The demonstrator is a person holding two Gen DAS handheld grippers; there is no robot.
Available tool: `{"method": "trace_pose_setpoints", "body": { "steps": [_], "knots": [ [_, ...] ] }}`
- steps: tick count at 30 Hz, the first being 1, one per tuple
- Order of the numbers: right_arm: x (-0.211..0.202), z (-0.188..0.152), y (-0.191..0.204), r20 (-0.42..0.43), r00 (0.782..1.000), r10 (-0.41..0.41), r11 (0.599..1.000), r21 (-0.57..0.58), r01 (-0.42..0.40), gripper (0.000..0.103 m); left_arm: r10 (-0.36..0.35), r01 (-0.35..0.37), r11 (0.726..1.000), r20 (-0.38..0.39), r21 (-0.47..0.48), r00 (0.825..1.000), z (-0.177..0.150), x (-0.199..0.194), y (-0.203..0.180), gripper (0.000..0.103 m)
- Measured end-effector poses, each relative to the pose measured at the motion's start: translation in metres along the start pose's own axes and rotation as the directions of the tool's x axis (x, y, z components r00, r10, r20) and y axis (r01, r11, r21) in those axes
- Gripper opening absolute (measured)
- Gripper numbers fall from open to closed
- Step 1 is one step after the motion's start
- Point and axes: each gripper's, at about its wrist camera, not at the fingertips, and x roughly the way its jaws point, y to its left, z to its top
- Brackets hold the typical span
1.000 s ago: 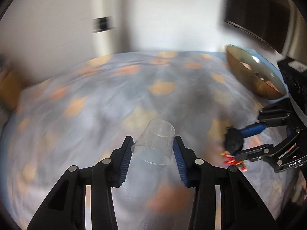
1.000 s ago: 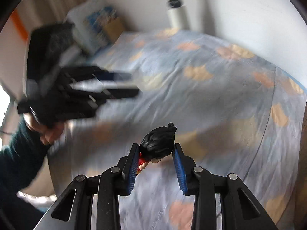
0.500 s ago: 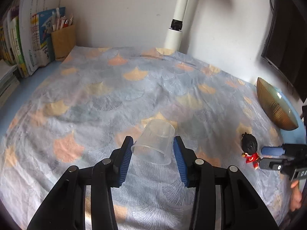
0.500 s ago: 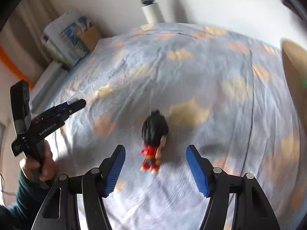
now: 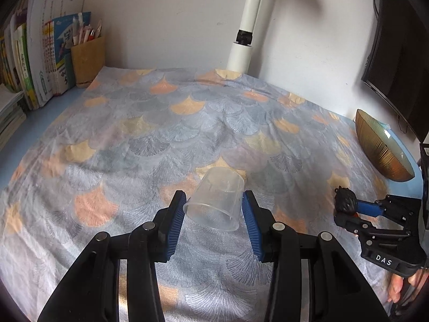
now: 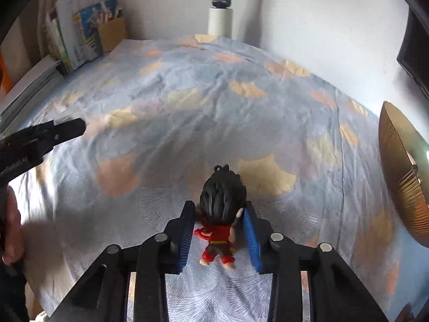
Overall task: Organize rigid objects
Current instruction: 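Lift the red-and-black figure and clear cup off the bed, then carry the figure and cup over the gold bowl and open both grippers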
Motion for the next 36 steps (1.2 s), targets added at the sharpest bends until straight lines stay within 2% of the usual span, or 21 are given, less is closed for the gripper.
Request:
{"method": "trace_pose_setpoints", "body": {
  "steps": [3,9,14,17,22,26,32,36],
  "knots": [
    [-0.003,-0.005,-0.001,0.013,1.000,0.028,1.000,-0.012,-0.027,0.033,-0.010,0.010,1.000,0.024,0.015,1.000,-0.001,-0.004,-0.002,0.040],
    [-0.019,-0.031,-0.005,0.051,0.998,0.049,0.998,-0.031,-0.047,0.033,0.051,-0.050,0.996,-0.002,0.074,0.999,-0.005,-0.003,-0.021,0.040],
    [-0.039,-0.046,-0.032,0.079,0.996,0.052,0.998,0.042,-0.055,0.032,0.009,-0.008,0.995,-0.010,0.095,1.000,-0.007,-0.012,-0.052,0.040],
    [-0.054,-0.045,-0.055,0.108,0.993,0.042,0.995,0.083,-0.052,0.032,-0.016,0.014,0.990,0.011,0.140,1.000,0.003,-0.020,-0.078,0.040],
    [-0.097,-0.032,-0.095,0.192,0.981,-0.025,0.995,0.103,0.005,0.032,-0.082,0.066,0.981,0.076,0.184,0.994,0.036,-0.037,-0.121,0.040],
    [-0.128,-0.021,-0.147,0.229,0.965,-0.128,0.987,0.121,0.102,0.032,-0.183,0.150,0.963,0.136,0.225,0.974,0.067,-0.045,-0.171,0.040],
    [-0.168,-0.006,-0.250,0.237,0.937,-0.257,0.941,0.282,0.187,0.032,-0.247,0.189,0.910,0.117,0.369,0.962,0.106,-0.019,-0.264,0.040],
    [-0.177,0.000,-0.291,0.211,0.935,-0.286,0.932,0.287,0.221,0.032,-0.270,0.216,0.889,0.082,0.403,0.959,0.114,0.008,-0.304,0.040]
  ]
}}
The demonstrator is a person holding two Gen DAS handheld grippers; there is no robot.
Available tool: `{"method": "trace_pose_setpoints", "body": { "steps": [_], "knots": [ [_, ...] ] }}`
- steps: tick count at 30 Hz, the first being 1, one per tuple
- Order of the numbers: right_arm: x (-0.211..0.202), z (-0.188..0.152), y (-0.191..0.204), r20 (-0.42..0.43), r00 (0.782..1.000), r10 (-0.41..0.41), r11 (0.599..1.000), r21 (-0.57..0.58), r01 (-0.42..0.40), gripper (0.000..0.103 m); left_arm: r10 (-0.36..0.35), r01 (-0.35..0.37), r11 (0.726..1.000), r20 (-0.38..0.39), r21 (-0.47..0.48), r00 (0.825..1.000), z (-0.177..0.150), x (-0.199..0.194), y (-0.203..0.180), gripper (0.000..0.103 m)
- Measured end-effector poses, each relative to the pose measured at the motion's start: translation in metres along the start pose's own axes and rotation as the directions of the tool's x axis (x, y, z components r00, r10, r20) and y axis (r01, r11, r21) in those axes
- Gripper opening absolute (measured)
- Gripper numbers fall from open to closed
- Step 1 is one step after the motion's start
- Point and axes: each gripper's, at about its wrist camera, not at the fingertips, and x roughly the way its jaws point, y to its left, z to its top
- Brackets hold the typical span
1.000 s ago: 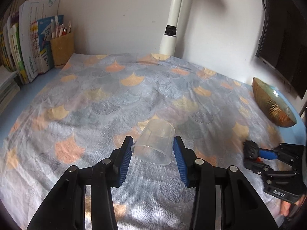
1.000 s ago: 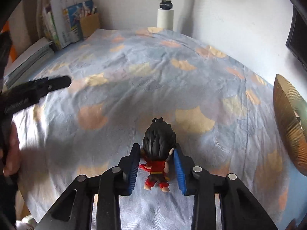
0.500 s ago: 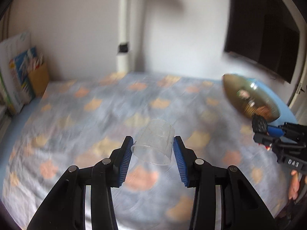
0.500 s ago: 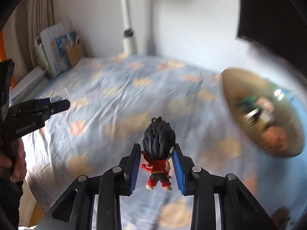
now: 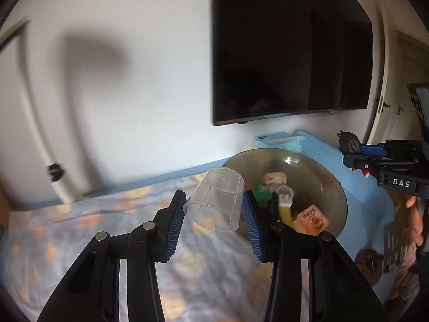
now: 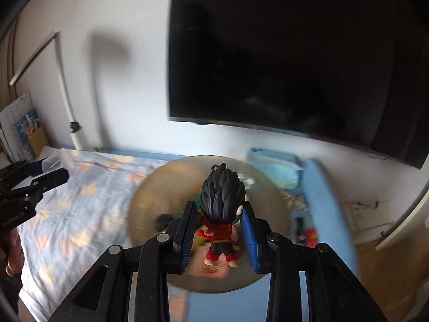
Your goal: Organize rigid objects
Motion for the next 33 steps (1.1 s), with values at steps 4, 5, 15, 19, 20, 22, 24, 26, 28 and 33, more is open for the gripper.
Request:
{"method": "trace_pose_setpoints", "body": {
  "steps": [4,5,15,19,20,22,24,26,28,33],
  "knots": [
    [0.025,0.004,-0.031,-0.082,0.996,0.033,0.998,0.049,-0.029,0.032,-0.027,0.027,1.000,-0.054,-0.001,0.998,0.004,0.041,-0.020,0.040],
    [0.033,0.004,-0.035,-0.100,0.994,0.039,0.998,0.061,-0.033,0.032,-0.032,0.032,0.999,-0.065,0.004,0.997,0.005,0.048,-0.024,0.040],
    [0.078,0.000,-0.047,-0.208,0.978,0.024,0.990,0.139,0.005,0.040,-0.016,0.022,0.997,-0.083,0.076,0.996,0.008,0.062,-0.043,0.082],
    [0.059,0.000,-0.042,-0.196,0.980,0.044,0.989,0.144,-0.016,0.041,0.006,-0.003,0.998,-0.043,0.068,0.999,0.005,0.022,-0.021,0.082],
    [0.052,0.002,-0.037,-0.185,0.981,0.049,0.990,0.139,-0.023,0.041,0.015,-0.013,0.998,-0.030,0.058,0.999,0.004,0.014,-0.013,0.082],
    [0.039,0.005,-0.023,-0.163,0.984,0.066,0.990,0.133,-0.045,0.046,0.051,-0.050,0.997,-0.005,0.050,0.999,-0.001,-0.009,0.004,0.083],
    [0.025,0.009,-0.005,-0.135,0.986,0.101,0.988,0.127,-0.084,0.054,0.109,-0.109,0.993,0.014,0.042,0.994,-0.006,-0.031,0.021,0.083],
    [0.009,0.014,0.018,-0.099,0.986,0.135,0.987,0.106,-0.124,0.056,0.154,-0.155,0.987,0.031,0.027,0.988,-0.013,-0.057,0.042,0.083],
    [-0.005,0.018,0.043,-0.071,0.983,0.168,0.984,0.073,-0.163,0.057,0.199,-0.199,0.980,0.046,-0.003,0.979,-0.024,-0.085,0.067,0.084],
    [-0.026,0.013,0.113,-0.008,0.967,0.253,0.967,0.006,-0.253,0.062,0.324,-0.319,0.944,0.055,-0.081,0.944,-0.058,-0.134,0.115,0.084]
  ]
}}
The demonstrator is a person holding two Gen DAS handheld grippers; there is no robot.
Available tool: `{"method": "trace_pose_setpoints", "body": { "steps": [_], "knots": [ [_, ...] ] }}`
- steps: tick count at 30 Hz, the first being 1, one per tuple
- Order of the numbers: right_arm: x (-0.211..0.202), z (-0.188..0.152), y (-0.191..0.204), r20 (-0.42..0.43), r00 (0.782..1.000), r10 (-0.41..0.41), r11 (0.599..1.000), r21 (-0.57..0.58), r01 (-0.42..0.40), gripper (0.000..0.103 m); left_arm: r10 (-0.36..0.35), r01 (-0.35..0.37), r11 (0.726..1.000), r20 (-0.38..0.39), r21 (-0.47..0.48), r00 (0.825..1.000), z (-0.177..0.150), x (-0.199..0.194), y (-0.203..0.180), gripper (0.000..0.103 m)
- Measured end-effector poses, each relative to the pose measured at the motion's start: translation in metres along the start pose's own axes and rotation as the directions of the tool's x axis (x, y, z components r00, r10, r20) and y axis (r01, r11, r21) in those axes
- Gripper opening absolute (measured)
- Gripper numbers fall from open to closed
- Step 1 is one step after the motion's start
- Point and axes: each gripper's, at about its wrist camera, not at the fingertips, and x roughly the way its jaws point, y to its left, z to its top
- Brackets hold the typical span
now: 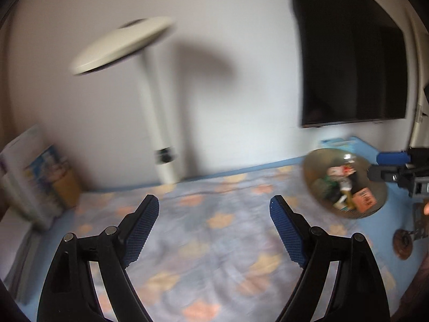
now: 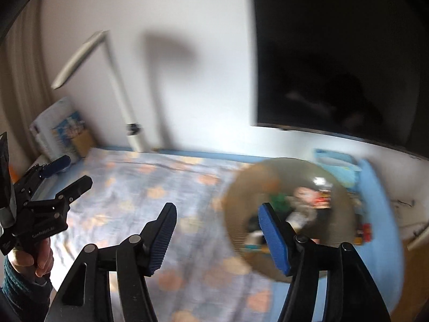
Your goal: Organize rigid objects
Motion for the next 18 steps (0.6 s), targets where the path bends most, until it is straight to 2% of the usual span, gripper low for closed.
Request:
{"method": "trace_pose_setpoints", "body": {
  "steps": [4,7,9,12,18],
  "knots": [
    [0.017,-0.026,0.058,0.048,0.997,0.053,0.997,-0.051,-0.051,0.062,0.080,-0.081,0.994,-0.010,-0.071,0.997,-0.032,-0.017,0.039,0.087],
    [0.037,-0.051,0.086,0.042,0.994,0.097,0.995,-0.041,-0.095,0.062,0.118,-0.121,0.986,-0.033,-0.111,0.992,-0.061,-0.013,0.051,0.088],
    [0.052,-0.065,0.097,0.028,0.993,0.113,0.993,-0.018,-0.112,0.062,0.112,-0.121,0.983,-0.073,-0.138,0.991,-0.081,-0.003,0.054,0.088],
    [0.079,-0.088,0.111,-0.023,0.992,0.121,0.993,0.010,-0.121,0.062,0.126,-0.139,0.982,-0.108,-0.128,0.986,-0.105,0.015,0.049,0.088],
    [0.117,-0.113,0.131,-0.063,0.993,0.103,0.993,-0.051,-0.106,0.062,0.084,-0.123,0.968,-0.179,-0.220,0.980,-0.140,0.052,0.056,0.088]
  ]
}}
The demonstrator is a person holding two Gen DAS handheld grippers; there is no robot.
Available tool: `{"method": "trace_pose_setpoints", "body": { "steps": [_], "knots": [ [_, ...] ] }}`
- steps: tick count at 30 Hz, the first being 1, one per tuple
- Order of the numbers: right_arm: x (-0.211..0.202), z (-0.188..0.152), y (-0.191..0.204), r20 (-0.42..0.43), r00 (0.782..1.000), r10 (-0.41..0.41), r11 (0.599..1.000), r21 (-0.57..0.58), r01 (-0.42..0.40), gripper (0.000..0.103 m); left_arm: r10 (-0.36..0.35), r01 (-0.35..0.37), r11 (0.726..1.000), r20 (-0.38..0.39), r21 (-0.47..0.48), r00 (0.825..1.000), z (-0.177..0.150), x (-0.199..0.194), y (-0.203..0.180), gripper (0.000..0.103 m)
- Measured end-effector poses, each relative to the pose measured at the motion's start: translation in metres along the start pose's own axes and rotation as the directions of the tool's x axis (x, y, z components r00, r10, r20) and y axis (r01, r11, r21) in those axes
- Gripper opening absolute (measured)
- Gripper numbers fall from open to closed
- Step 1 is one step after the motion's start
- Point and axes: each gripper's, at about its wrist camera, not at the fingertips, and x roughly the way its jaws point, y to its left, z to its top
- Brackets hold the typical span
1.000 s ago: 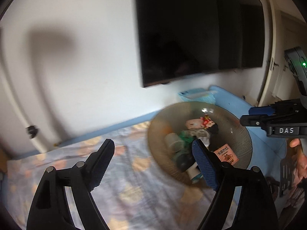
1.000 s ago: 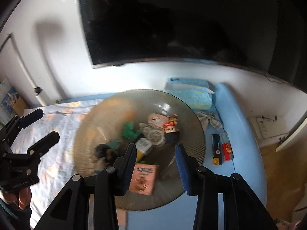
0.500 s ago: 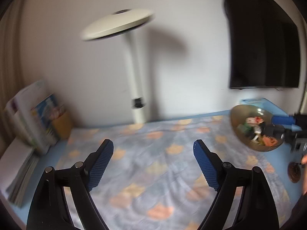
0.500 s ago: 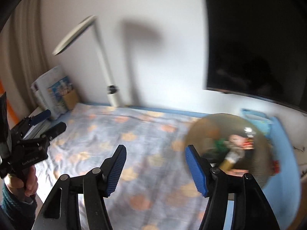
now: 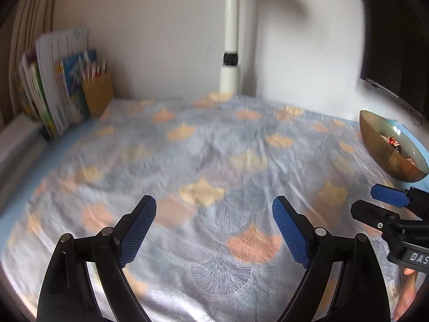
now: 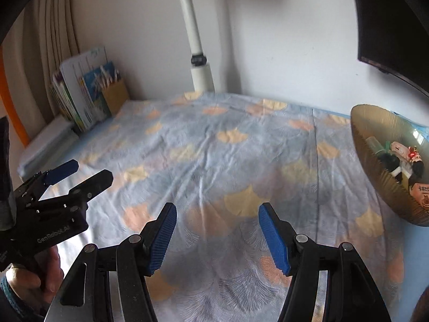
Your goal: Organize rigid objects
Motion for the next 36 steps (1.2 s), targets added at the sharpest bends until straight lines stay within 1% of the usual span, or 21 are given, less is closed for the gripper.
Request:
{"method": "trace_pose_setpoints", "body": {
  "steps": [2,4,5,7,8,9,10,12,15,18,22,25,36],
  "knots": [
    [0.005,-0.003,-0.002,-0.002,1.000,0.013,1.000,-0.003,-0.013,0.062,0.006,-0.007,1.000,-0.028,-0.015,1.000,-0.004,0.004,0.003,0.088],
    [0.007,-0.008,-0.003,0.007,1.000,0.001,1.000,-0.013,-0.001,0.063,0.010,-0.009,1.000,0.005,-0.012,1.000,-0.006,-0.002,0.002,0.088],
    [0.011,-0.012,-0.004,0.008,1.000,-0.009,1.000,-0.017,0.009,0.065,0.020,-0.020,1.000,0.014,-0.008,1.000,-0.007,-0.004,0.001,0.088],
    [0.018,-0.016,-0.005,-0.023,0.999,-0.032,0.999,-0.008,0.032,0.066,0.034,-0.034,0.999,0.019,0.012,0.999,-0.008,-0.005,-0.003,0.088],
    [0.017,-0.015,-0.004,-0.008,0.999,-0.040,0.999,-0.015,0.040,0.068,0.042,-0.043,0.999,0.017,0.016,0.999,-0.008,-0.005,-0.004,0.088],
    [0.014,-0.015,-0.002,0.007,0.999,-0.042,0.999,-0.023,0.042,0.074,0.053,-0.053,0.998,0.014,0.016,0.999,-0.008,-0.004,-0.005,0.088],
    [0.012,-0.016,0.000,0.020,0.999,-0.045,0.998,-0.034,0.046,0.084,0.055,-0.055,0.998,0.014,0.009,0.998,-0.008,-0.003,-0.003,0.088],
    [0.008,-0.016,0.003,0.043,0.997,-0.065,0.997,-0.050,0.067,0.091,0.053,-0.053,0.999,0.017,-0.013,0.998,-0.007,-0.004,0.003,0.088],
    [0.008,-0.017,0.006,0.046,0.996,-0.070,0.995,-0.062,0.073,0.091,0.054,-0.053,0.998,0.015,-0.039,0.998,-0.007,-0.004,0.008,0.088],
    [0.010,-0.016,0.004,0.034,0.997,-0.065,0.996,-0.051,0.067,0.091,0.052,-0.052,0.998,0.015,-0.032,0.999,-0.007,-0.003,0.008,0.088],
    [0.010,-0.017,0.002,0.026,0.998,-0.065,0.997,-0.039,0.066,0.091,0.052,-0.052,0.998,0.021,-0.025,0.998,-0.007,-0.004,0.009,0.095],
    [0.010,-0.017,0.002,0.023,0.997,-0.067,0.997,-0.044,0.068,0.091,0.051,-0.050,0.999,0.028,-0.019,0.998,-0.007,-0.005,0.009,0.097],
    [0.014,-0.017,0.001,0.007,0.998,-0.068,0.997,-0.040,0.068,0.091,0.047,-0.047,0.999,0.013,-0.021,0.999,-0.006,-0.004,0.009,0.098]
  ]
}}
